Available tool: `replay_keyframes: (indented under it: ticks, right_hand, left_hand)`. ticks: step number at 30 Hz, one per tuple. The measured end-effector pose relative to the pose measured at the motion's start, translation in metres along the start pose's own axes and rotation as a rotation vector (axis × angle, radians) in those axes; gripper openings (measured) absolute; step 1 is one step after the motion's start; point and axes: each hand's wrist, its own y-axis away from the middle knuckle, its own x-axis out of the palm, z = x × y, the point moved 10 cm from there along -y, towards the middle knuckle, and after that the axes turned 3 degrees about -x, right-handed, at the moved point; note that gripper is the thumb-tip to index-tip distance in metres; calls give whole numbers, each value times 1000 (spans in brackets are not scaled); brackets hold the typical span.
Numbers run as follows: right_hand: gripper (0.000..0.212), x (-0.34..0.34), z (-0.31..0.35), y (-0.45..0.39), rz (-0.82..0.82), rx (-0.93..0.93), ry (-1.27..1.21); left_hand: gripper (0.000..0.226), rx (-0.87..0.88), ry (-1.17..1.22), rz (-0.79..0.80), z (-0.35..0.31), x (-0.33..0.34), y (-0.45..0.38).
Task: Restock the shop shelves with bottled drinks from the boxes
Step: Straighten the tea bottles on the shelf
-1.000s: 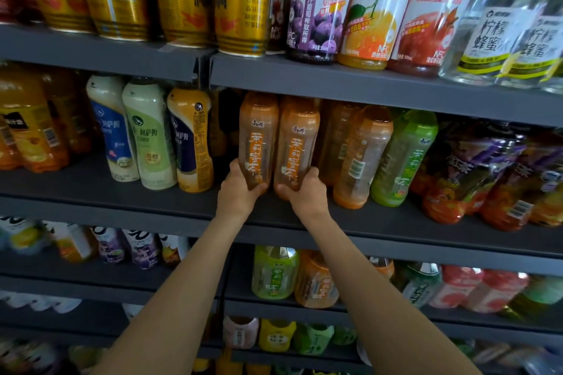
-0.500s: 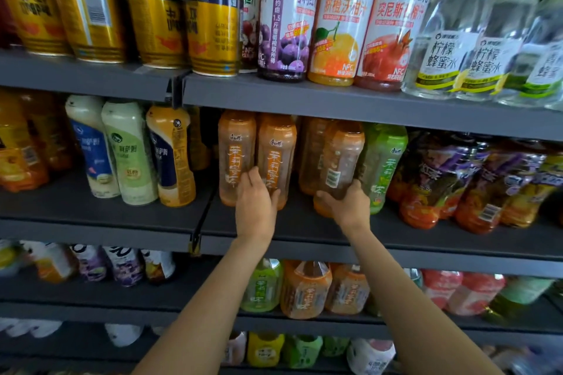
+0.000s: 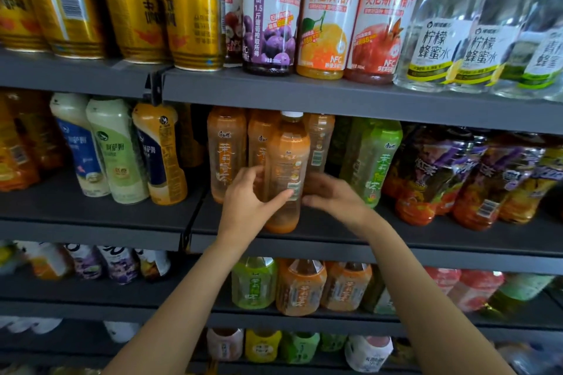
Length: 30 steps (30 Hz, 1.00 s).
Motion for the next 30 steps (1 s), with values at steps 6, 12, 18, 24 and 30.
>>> replay_keyframes:
  ticks: [6, 12, 18, 24, 30]
  right_hand:
    - [80, -50, -22, -39, -583, 150, 92]
    - [78, -50, -31, -56, -655, 243, 223]
    - [86, -36, -36, -30, -621, 177, 284]
    - [83, -36, -48, -27, -551, 184, 180]
    - [59, -27, -45, -34, -595, 324, 385]
  left_hand:
    - [49, -3, 49, 80, 3, -2, -4]
    - [38, -69, 210, 206, 11, 0, -6]
    - [40, -39, 217, 216, 9, 3, -5]
    - [39, -46, 226, 212, 9, 4, -3]
    - [40, -68, 222, 224, 9, 5, -4]
